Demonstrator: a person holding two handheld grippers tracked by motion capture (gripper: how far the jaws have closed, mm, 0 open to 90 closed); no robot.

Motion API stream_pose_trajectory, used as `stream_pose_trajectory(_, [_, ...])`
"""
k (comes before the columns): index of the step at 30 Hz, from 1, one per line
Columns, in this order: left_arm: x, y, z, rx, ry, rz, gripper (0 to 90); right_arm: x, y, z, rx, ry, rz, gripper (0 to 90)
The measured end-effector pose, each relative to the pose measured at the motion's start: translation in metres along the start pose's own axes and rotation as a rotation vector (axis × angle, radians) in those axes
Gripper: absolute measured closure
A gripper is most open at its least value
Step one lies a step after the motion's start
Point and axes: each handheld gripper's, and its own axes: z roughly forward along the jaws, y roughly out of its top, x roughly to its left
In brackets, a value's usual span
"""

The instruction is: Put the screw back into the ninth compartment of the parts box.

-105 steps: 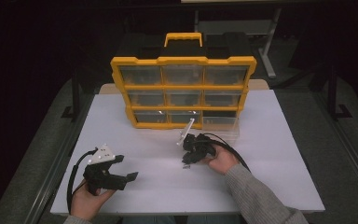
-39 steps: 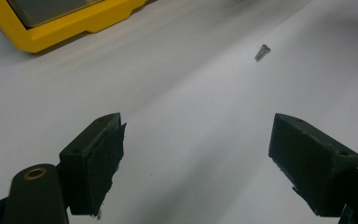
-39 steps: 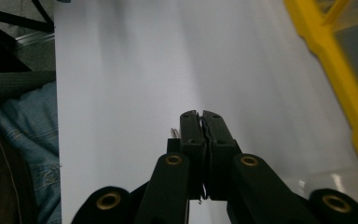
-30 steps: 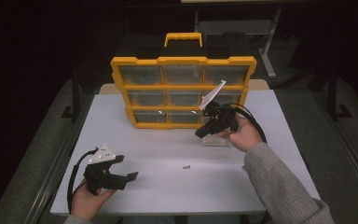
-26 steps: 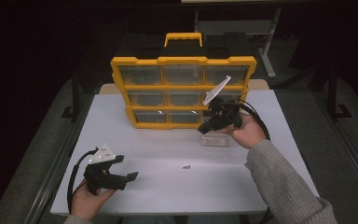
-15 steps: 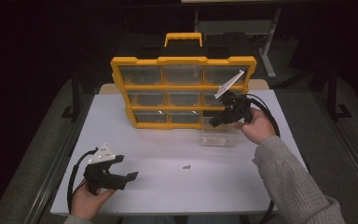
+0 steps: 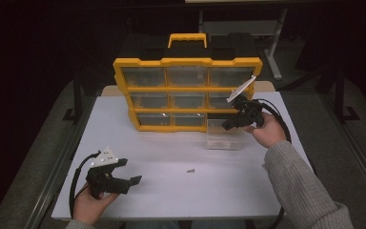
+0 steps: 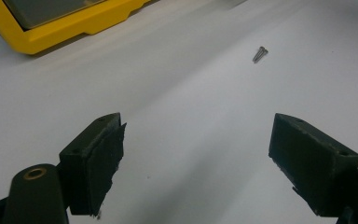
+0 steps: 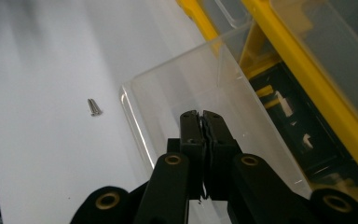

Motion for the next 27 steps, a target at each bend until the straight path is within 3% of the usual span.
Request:
stream_pose_trajectory(7, [0.000, -0.001, 0.001, -0.003, 0.001, -0.013, 17.5, -0.003, -0.008, 0.014, 0.017, 0.000, 0.017, 86.1])
stream_pose_trajectory(11, [0.000, -0.001, 0.001, 0.006, -0.001, -0.008, 17.5, -0.004, -0.008, 0.016, 0.007, 0.000, 0.013, 78.5])
stream_pose_trajectory(20, [0.000, -0.001, 0.002, 0.010, -0.001, -0.007, 17.5, -0.001, -0.007, 0.003, -0.031, -0.006, 0.026, 73.9])
stream_pose_trajectory(27, [-0.001, 0.000, 0.002, 0.009, -0.002, -0.008, 17.5, 0.017, 0.004, -0.012, -0.053, 0.008, -0.022, 69.5])
